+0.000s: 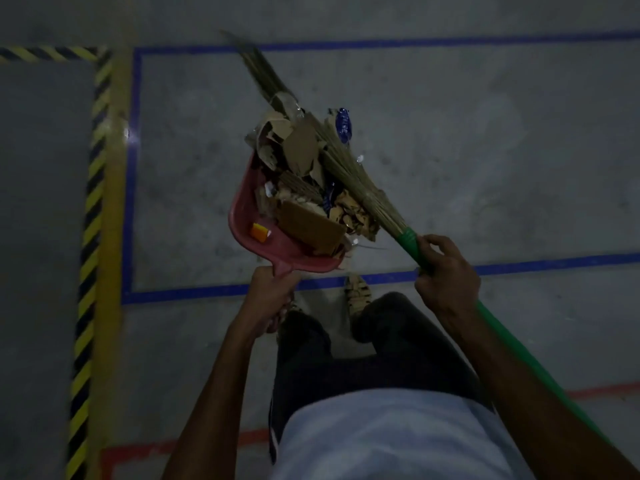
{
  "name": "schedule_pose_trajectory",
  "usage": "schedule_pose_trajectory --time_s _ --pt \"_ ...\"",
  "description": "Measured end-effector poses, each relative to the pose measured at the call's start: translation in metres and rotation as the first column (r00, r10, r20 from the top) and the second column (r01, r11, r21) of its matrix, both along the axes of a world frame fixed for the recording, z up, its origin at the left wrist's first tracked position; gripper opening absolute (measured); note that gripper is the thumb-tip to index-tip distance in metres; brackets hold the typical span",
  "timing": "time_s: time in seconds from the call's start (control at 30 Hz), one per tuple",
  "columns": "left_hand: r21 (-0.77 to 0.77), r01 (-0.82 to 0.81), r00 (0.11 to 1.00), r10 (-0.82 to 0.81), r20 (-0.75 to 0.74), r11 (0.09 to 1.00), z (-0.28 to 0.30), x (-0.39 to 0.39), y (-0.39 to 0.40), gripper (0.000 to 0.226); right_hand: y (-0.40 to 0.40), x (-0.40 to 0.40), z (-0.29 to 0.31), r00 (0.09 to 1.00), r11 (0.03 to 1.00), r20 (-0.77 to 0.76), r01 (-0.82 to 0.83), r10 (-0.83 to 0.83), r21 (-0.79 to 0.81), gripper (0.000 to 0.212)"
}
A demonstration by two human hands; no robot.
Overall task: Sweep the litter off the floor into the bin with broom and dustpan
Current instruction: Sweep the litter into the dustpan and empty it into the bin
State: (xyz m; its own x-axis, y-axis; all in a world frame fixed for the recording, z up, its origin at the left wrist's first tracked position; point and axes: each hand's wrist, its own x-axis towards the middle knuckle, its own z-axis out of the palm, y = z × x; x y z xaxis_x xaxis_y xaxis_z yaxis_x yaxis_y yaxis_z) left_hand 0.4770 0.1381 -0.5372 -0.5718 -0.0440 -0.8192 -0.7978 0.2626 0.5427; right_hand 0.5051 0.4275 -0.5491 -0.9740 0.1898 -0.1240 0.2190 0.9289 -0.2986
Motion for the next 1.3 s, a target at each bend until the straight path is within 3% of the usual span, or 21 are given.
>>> schedule_pose_trajectory --time_s 0.23,0.4,0.5,0.73,0.97,1.1,1.3 --pt "0.107 -0.145 0.982 0.156 -0.104 0.984 0.045 0.059 -0.028 0.041 -0.017 0.017 0.068 0.98 0.987 -0.12 -0.156 0.161 0.046 0.06" --pt "0.064 -0.262 0.953 0.268 -0.141 0.963 0.072 0.091 -0.045 0.044 -0.036 0.016 0.092 0.955 0.971 -0.186 -0.237 0.229 -0.023 0.06" --pt "0.087 -0.362 0.917 0.371 -0.146 0.928 0.083 0.108 -0.049 0.05 -0.044 0.008 0.099 0.923 0.939 -0.22 -0.336 0.314 -0.069 0.061" --pt "0.088 -0.591 0.771 0.593 -0.232 0.802 0.097 0.145 -0.017 0.039 -0.037 -0.024 0.102 0.81 0.816 -0.261 -0.567 0.526 -0.113 0.063" --pt "0.083 -0.796 0.565 0.785 -0.254 0.6 0.108 0.182 0.082 0.04 0.008 -0.047 0.1 0.651 0.633 -0.261 -0.758 0.713 -0.16 0.067" --pt "0.071 -0.896 0.412 0.879 -0.242 0.439 0.114 0.207 0.146 0.039 0.025 -0.05 0.106 0.568 0.525 -0.274 -0.823 0.776 -0.218 0.069" --pt "0.021 -0.988 0.143 0.956 -0.258 0.154 0.124 0.249 0.236 0.037 0.038 -0.045 0.112 0.318 0.258 -0.228 -0.931 0.92 -0.259 0.068"
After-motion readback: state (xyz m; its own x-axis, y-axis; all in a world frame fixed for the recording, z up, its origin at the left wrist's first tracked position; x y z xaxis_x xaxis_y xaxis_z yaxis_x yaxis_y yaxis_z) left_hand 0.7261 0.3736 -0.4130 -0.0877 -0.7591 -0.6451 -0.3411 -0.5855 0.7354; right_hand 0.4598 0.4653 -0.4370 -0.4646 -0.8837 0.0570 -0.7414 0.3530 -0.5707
